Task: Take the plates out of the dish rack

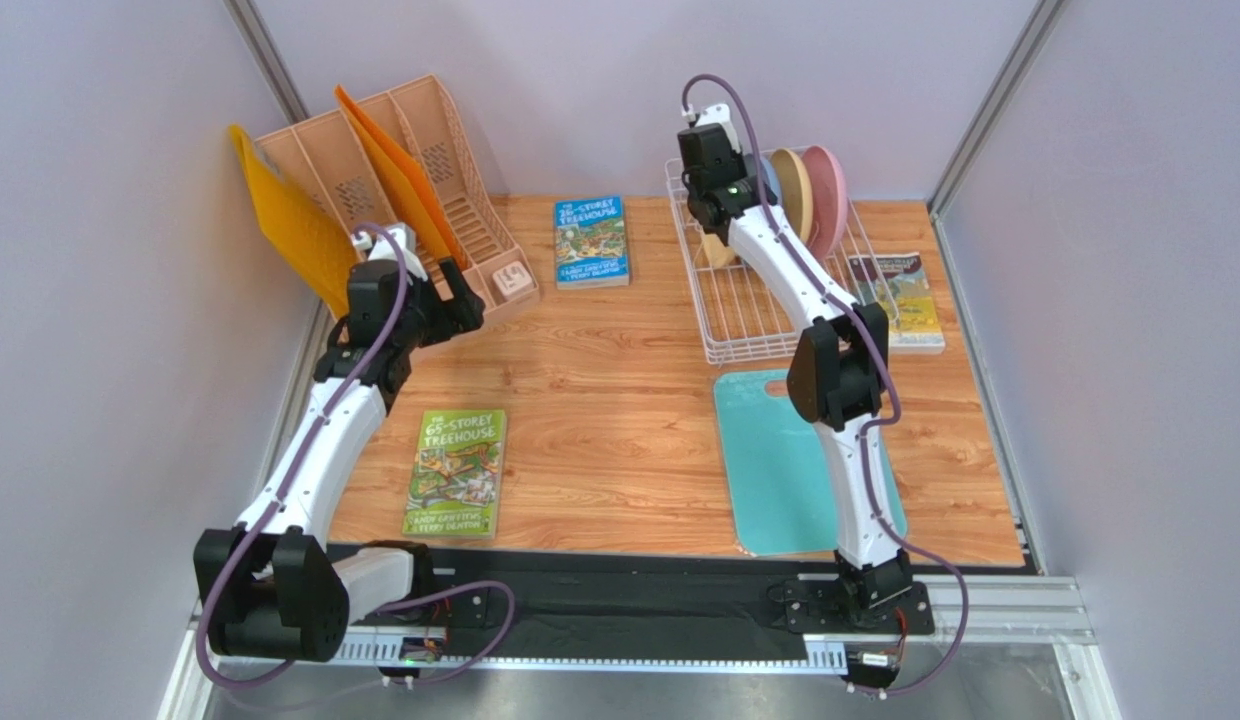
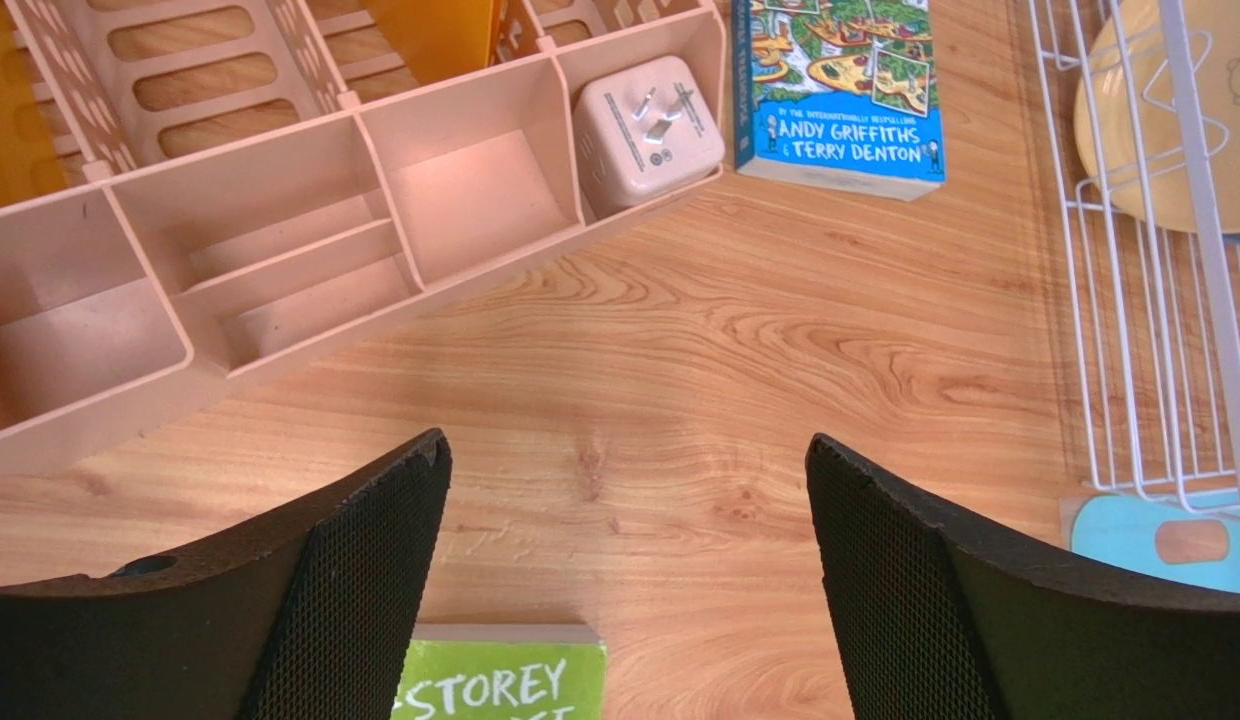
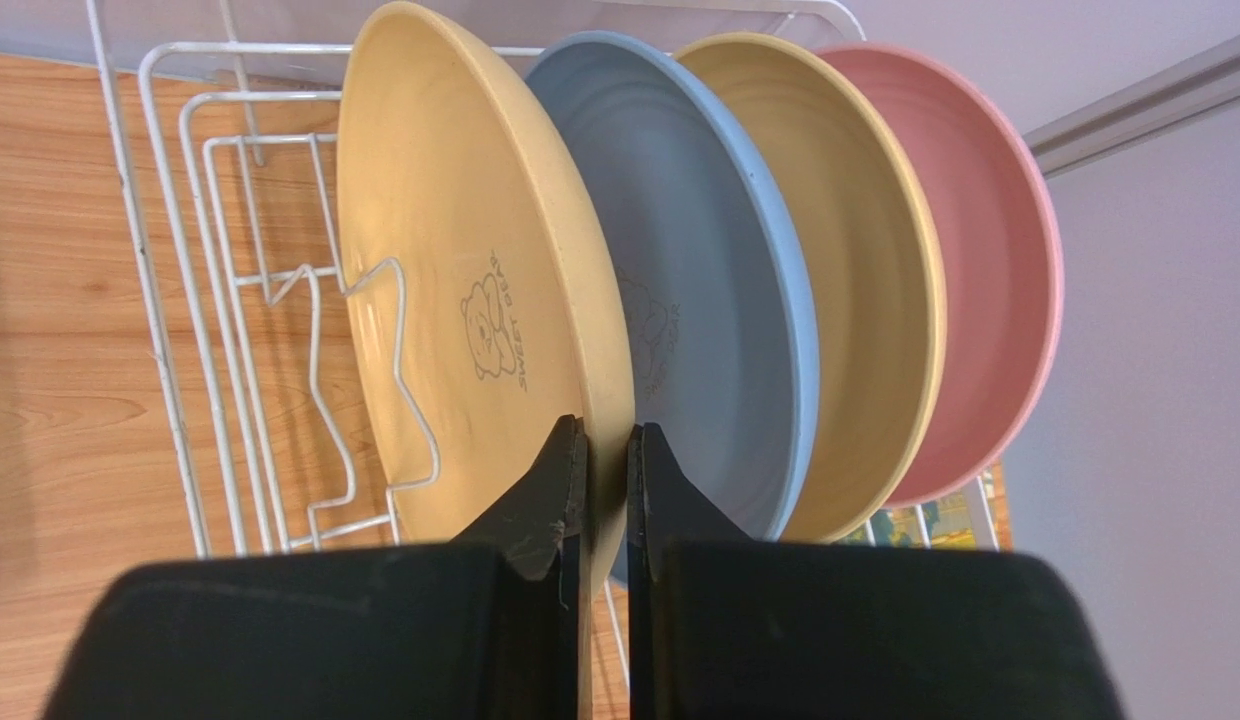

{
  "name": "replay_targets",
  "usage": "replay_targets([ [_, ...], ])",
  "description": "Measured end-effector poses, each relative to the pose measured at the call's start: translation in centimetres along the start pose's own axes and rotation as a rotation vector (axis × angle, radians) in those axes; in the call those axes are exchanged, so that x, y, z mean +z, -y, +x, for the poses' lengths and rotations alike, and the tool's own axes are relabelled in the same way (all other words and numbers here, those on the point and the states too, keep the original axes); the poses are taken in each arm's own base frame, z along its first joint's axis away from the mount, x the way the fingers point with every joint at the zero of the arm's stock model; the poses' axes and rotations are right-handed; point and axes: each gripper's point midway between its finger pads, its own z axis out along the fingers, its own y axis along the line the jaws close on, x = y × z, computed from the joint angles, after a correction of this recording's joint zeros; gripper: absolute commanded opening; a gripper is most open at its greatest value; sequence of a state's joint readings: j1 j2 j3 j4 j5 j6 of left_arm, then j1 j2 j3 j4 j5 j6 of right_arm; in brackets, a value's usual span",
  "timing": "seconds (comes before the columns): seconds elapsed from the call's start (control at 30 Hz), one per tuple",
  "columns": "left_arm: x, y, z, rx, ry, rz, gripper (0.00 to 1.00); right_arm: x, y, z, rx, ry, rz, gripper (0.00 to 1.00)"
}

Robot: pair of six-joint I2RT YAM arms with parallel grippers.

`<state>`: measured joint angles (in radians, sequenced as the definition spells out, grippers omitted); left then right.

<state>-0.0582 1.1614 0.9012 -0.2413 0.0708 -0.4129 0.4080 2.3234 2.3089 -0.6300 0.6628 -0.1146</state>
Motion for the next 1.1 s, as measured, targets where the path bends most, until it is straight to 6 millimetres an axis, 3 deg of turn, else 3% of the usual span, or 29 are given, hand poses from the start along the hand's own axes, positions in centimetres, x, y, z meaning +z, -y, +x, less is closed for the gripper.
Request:
replay_targets([
  [0.23, 0.0, 0.0, 0.0, 0.000, -0.001, -0.001, 0.93, -1.0, 0.5, -0.9, -0.089, 0.047, 0.138, 0.00],
  [0.5, 0.0, 0.0, 0.1, 0.002, 0.000, -0.001, 0.94, -4.1, 2.7, -5.1, -0.125, 0.164, 0.378, 0.00],
  [0.73, -0.5, 1.1, 0.0, 0.015, 0.006, 0.033, 0.94, -5.9, 4.1, -3.8, -0.132, 0.147, 0.418, 0.00],
  [0.87, -0.9, 2.8, 0.3, 0.029, -0.004, 0.100, 0.94, -9.5, 5.3, -4.2, -0.061, 0.152, 0.339, 0.00],
  [1.03, -1.5, 5.5, 0.1, 0.031, 0.004, 0.214, 0.93, -16.8, 6.8, -5.0, 0.074, 0.200, 0.171, 0.00],
  [1.1, -1.8, 6.6, 0.1, 0.026, 0.008, 0.258, 0.93, -19.2, 6.5, -4.7, 0.134, 0.211, 0.064, 0.00],
])
